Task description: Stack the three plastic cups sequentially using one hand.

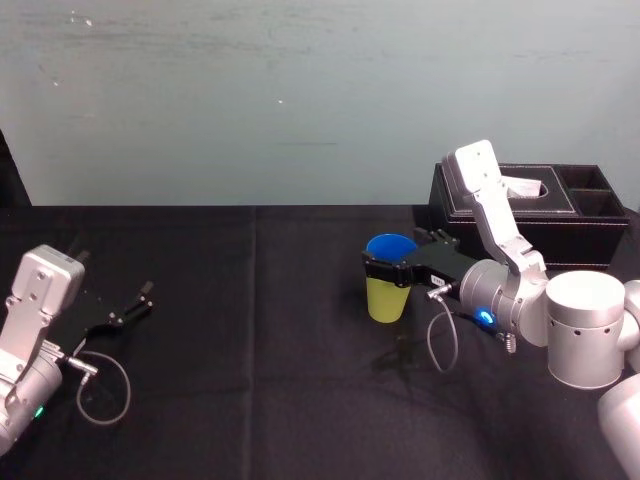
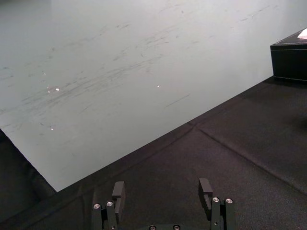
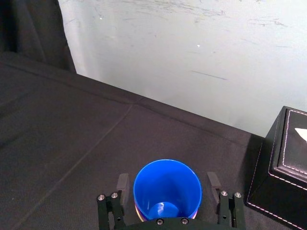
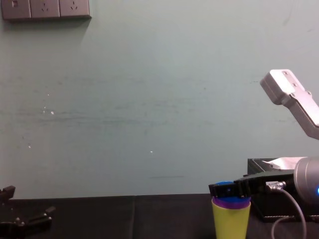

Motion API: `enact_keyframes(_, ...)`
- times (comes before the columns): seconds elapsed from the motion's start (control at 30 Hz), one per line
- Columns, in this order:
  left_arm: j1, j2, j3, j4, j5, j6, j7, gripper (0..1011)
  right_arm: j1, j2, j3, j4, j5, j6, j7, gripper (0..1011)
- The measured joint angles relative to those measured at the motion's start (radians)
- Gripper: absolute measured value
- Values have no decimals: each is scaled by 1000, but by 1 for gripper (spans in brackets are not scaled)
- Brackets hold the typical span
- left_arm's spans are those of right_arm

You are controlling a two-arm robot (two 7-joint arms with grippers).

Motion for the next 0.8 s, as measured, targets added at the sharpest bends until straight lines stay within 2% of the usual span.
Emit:
enact_keyframes(0.13,0,0,0,0,0,0,0,1000,-7,0,2,-8,-1,-12,-6,1003)
enact_keyframes(0.4,0,0,0,0,0,0,0,1000,-75,-1,42,-88,-8,-118,-56,1003)
enact_keyframes(0.6,0,0,0,0,0,0,0,1000,-163,-6,82,-174,-19,-201,-111,1003)
enact_keyframes(0.67,0,0,0,0,0,0,0,1000,-217,-14,103,-210,-38,-237,-154,1003)
enact_keyframes(0.7,0,0,0,0,0,0,0,1000,-217,-14,103,-210,-38,-237,-154,1002)
enact_keyframes(0.8,0,0,0,0,0,0,0,1000,-272,-28,122,-234,-67,-271,-212,1003)
